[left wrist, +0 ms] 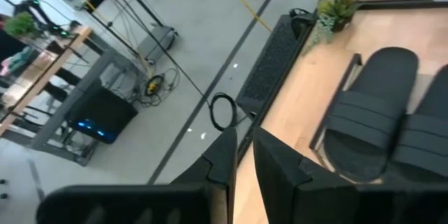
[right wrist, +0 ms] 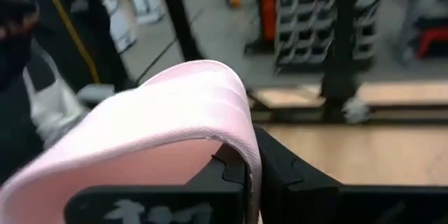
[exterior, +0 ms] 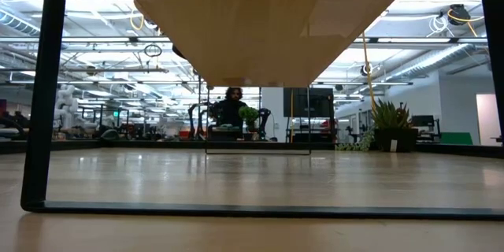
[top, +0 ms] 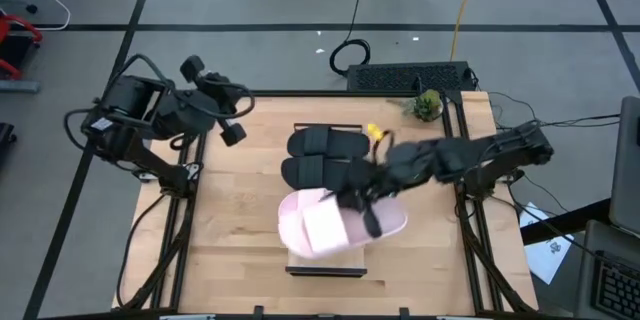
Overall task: Pick and place slides into the shelf
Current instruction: Put the pink slide on the shelf
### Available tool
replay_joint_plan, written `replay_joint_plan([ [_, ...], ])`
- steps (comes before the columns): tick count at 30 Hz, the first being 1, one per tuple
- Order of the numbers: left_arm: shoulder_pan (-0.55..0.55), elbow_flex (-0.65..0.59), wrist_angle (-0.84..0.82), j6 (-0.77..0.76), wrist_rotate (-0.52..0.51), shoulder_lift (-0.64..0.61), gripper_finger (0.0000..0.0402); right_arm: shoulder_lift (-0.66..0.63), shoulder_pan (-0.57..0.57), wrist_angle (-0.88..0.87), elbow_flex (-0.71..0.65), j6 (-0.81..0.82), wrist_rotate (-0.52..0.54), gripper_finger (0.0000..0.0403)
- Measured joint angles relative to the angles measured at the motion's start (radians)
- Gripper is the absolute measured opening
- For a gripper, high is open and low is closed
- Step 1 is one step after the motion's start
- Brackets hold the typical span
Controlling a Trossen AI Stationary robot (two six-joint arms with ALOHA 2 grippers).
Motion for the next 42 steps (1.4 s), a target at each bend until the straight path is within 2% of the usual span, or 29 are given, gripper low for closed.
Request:
replay_joint_plan([
  [9, 0.0, -0.001, 0.0, -0.058, 0.069, 0.006, 0.0053, 0.146, 0.054, -0.041, -0.001, 0.036, 0.009, 0.0],
  [19, 0.0, -0.001, 0.0, -0.079, 0.072, 0.006, 0.0053, 0.299, 0.054, 0.024, -0.001, 0.124, 0.015, 0.0],
  [22, 0.0, -0.001, 0.001, -0.079, 0.079, 0.006, 0.0053, 0.311, 0.054, 0.054, -0.001, 0.178, 0.024, 0.0],
  [26, 0.0, -0.001, 0.0, -0.079, 0.099, 0.006, 0.0053, 0.308, 0.049, 0.04, -0.001, 0.276, 0.093, 0.0],
  [33, 0.001, -0.001, 0.0, -0.079, 0.129, 0.006, 0.0053, 0.3, 0.049, 0.005, 0.0, 0.41, 0.09, 0.0],
  [42, 0.001, -0.001, 0.0, -0.079, 0.133, 0.006, 0.0053, 0.302, 0.088, -0.025, -0.002, 0.46, 0.092, 0.0],
])
